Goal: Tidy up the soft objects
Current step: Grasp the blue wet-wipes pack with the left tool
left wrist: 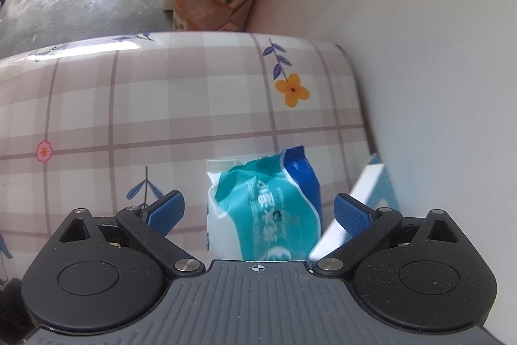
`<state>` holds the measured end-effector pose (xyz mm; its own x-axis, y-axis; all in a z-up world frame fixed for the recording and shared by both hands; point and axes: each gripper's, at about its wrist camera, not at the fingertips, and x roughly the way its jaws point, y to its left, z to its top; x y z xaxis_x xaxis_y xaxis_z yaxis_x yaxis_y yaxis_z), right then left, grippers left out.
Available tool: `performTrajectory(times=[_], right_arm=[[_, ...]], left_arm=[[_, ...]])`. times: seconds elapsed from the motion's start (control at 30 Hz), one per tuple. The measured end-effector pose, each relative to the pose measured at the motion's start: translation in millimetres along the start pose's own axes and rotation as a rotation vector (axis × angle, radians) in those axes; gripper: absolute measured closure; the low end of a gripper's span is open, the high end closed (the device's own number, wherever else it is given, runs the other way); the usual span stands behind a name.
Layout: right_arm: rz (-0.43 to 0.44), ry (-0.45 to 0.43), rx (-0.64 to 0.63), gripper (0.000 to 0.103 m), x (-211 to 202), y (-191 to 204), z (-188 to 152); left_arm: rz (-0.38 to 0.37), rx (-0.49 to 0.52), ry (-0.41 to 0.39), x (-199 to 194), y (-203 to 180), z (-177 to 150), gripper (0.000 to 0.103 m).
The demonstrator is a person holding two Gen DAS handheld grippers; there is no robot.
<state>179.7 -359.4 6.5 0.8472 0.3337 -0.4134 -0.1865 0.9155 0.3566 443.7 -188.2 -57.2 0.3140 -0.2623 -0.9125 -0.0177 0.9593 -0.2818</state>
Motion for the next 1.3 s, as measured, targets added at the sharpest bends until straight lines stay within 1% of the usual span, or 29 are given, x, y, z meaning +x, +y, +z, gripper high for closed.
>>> performTrajectory(times=[0.13,0.17,0.27,0.3,0.33,0.4,0.53,0.67,0.77,0.87,0.97,1.1,1.17,1.2,1.3], right_arm=[[0.015,-0.013,0.000,0.004,-6,-3,-1],[0.018,-0.014,0.001,0.004,-9,-4,-1],[0.023,-0.014,0.000,0.004,-11,-6,-3],[0.024,-0.013,0.000,0.004,-12,-7,-3],[0.025,-0.012,-0.001,0.004,-12,-7,-3],[0.023,-0.011,-0.003,0.004,-12,-7,-4],[0.012,-0.010,-0.005,0.004,-13,-8,-3],[0.014,-0.009,-0.014,0.004,-12,-3,3],[0.030,0.012,-0.021,0.004,-5,1,9],[0.045,0.058,-0.016,0.004,13,5,20],[0.034,0.149,0.001,0.002,46,4,36],[-0.030,0.313,0.072,0.002,100,-7,53],[-0.079,0.383,0.106,0.002,118,-13,56],[-0.089,0.418,0.118,0.002,128,-16,57],[-0.166,0.504,0.170,0.002,152,-25,58]], left_arm=[[0.029,-0.016,0.026,18,-4,4,0.006],[0.029,-0.017,0.035,21,-4,3,0.008],[0.044,-0.019,0.060,32,-4,1,0.009],[0.039,-0.024,0.066,34,-2,1,0.016],[0.039,-0.021,0.056,33,-2,0,0.021],[0.042,-0.006,0.036,31,-3,0,0.025],[0.046,-0.007,0.036,24,6,-3,0.028],[0.098,0.019,0.012,15,18,-6,0.030],[0.159,0.031,-0.022,3,33,-6,0.031],[0.215,0.027,-0.056,-5,49,-5,0.030],[0.204,0.012,-0.032,-3,57,-5,0.028],[0.197,0.007,0.004,5,59,-5,0.022],[0.194,0.017,0.004,6,60,-6,0.019],[0.189,0.023,0.005,6,60,-6,0.019],[0.178,0.026,0.016,9,62,-7,0.018]])
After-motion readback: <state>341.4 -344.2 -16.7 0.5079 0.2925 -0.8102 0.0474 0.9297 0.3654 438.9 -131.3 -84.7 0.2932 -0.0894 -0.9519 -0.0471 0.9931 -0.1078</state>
